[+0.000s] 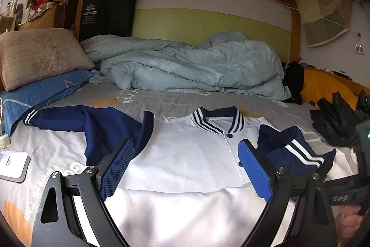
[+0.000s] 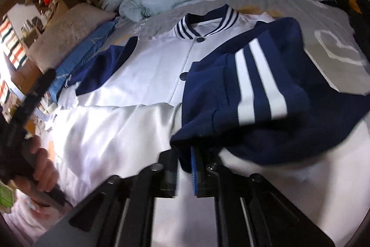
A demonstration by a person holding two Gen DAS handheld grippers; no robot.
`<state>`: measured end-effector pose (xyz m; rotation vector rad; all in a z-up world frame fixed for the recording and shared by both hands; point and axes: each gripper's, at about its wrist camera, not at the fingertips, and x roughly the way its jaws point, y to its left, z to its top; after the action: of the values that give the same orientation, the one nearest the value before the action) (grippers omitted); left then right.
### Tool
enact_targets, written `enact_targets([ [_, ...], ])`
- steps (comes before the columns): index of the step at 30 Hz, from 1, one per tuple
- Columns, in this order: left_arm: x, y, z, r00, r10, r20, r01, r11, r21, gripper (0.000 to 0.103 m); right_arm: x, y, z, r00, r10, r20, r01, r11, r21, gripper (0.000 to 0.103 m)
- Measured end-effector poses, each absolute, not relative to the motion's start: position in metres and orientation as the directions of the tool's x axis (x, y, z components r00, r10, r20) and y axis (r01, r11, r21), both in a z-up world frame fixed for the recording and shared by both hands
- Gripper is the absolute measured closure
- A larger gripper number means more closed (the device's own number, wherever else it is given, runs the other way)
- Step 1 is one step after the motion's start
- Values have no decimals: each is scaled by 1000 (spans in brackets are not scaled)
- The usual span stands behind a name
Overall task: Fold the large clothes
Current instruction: 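Carry the navy sleeve across the jacket body with the right gripper and release, then grasp the striped navy cuff of the other sleeve with the left gripper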
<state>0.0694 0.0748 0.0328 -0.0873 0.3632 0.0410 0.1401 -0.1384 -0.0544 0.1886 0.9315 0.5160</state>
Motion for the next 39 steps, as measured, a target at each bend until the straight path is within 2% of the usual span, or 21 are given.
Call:
enact_targets([
  [3,70,67,32,934,1,-358,-23,998,-56,12,129,-153,-49,486,516,-705,-312,856,411,78],
  [5,68,61,31,936,-11,-352,-3,999,-39,12,127,-156,-48,499,426,-755,-269,904,332,74],
  [7,67,55,29,934,-28,-356,19,999,-29,12,124,-163,-47,517,394,-760,-240,919,312,73],
  [15,64,13,25,893,-200,-404,180,980,-88,19,124,-213,-13,657,338,-675,-132,932,338,73],
  [21,72,-59,31,837,-314,-448,358,934,15,22,123,-239,0,733,227,-641,-45,957,287,69],
  [25,85,-102,26,819,-302,-489,384,920,76,23,125,-260,3,753,187,-631,8,956,293,69],
  [28,109,-126,12,788,-227,-573,344,933,104,23,125,-276,8,759,203,-618,10,946,323,67],
  [31,134,-131,-7,723,-214,-657,324,945,49,38,123,-285,10,768,188,-612,27,945,325,66],
  [32,141,-129,-13,700,-226,-677,326,945,21,48,123,-287,10,767,187,-614,30,945,325,66],
  [33,145,-126,-19,692,-236,-682,323,947,-1,64,123,-289,9,765,191,-616,30,944,330,66],
  [35,143,-114,-23,709,-262,-655,300,952,-56,79,124,-291,8,764,208,-611,25,937,350,66],
  [37,134,-100,-18,745,-253,-617,259,962,-81,85,125,-293,7,761,224,-609,15,932,361,66],
  [39,126,-86,-9,804,-159,-573,182,983,-18,88,125,-292,7,759,209,-616,18,940,341,66],
])
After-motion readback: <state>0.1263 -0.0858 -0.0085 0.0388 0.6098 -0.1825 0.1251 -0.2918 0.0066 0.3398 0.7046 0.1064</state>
